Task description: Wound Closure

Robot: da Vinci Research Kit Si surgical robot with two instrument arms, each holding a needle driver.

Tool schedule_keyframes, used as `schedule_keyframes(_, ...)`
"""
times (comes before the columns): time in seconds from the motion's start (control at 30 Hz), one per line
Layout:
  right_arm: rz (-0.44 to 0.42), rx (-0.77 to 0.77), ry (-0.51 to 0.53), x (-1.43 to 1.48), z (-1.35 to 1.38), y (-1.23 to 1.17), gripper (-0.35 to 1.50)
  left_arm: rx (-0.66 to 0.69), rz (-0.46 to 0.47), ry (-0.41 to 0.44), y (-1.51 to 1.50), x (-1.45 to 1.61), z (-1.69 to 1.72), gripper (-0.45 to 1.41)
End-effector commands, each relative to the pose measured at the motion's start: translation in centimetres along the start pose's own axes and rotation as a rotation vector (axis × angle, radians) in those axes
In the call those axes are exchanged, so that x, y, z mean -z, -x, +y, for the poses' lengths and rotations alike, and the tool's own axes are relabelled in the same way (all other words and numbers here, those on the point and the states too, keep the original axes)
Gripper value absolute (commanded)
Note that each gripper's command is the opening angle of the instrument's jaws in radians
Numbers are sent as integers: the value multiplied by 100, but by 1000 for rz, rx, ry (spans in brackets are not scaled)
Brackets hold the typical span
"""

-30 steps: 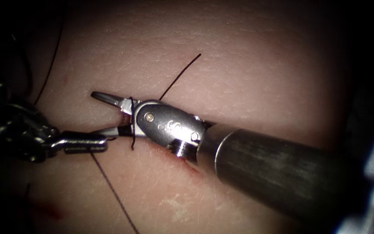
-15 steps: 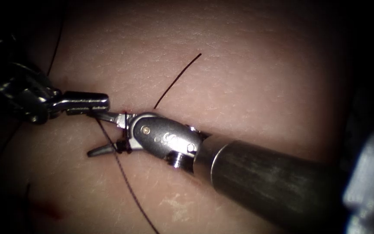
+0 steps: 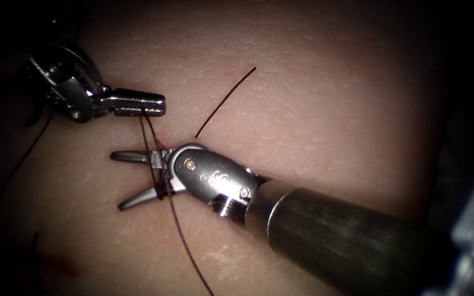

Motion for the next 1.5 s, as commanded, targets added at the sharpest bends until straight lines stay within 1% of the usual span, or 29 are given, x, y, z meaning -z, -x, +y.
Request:
schedule_keyframes(0.03, 23, -11, -11, -9, -1, 9, 86, -2, 9, 3, 6, -6, 8, -45)
schedule_keyframes(0.13, 57, -23, -28, -7, -1, 9, 84, 1, 34, 2, 11, -7, 11, -45)
schedule_keyframes(0.2, 83, -31, -43, -5, -1, 8, 71, 0, 46, 3, 18, -6, 14, -45)
schedule_keyframes(0.3, 99, -31, -47, -3, 0, 6, 66, -4, 44, 4, 23, -4, 18, -45)
schedule_keyframes(0.47, 164, -53, -41, 4, 2, -2, 66, 7, 27, 10, 34, 3, 31, -45)
schedule_keyframes(0.57, 184, -56, -45, 9, 2, -6, 61, 18, 20, 14, 39, 8, 38, -45)
schedule_keyframes(0.63, 194, -58, -42, 11, 4, -7, 61, 26, 12, 17, 42, 13, 42, -45)
schedule_keyframes(0.93, 277, -70, -8, 17, 8, -12, 61, 41, 0, 23, 43, 21, 58, -45)
schedule_keyframes(0.97, 281, -70, -10, 18, 8, -12, 61, 45, -2, 24, 43, 22, 59, -45)
schedule_keyframes(1.03, 283, -72, 0, 21, 9, -11, 52, 42, -7, 25, 42, 25, 63, -45)
schedule_keyframes(1.1, 279, -74, 13, 24, 9, -10, 49, 50, -6, 27, 40, 28, 67, -45)
schedule_keyframes(1.17, 288, -76, 34, 28, 11, -7, 49, 52, -9, 29, 38, 31, 71, -45)
schedule_keyframes(1.2, 294, -78, 47, 31, 12, -5, 44, 56, -9, 30, 37, 32, 73, -45)
schedule_keyframes(1.3, 297, -81, 68, 36, 15, -3, 42, 62, -9, 32, 35, 35, 80, -45)
schedule_keyframes(1.33, 297, -82, 73, 38, 16, -2, 32, 60, -9, 33, 34, 35, 82, -45)
schedule_keyframes(1.37, 299, -84, 77, 40, 16, -2, 27, 65, -9, 33, 34, 36, 83, -45)
schedule_keyframes(1.5, 299, -89, 100, 43, 19, -2, 25, 69, -9, 34, 33, 37, 85, -45)
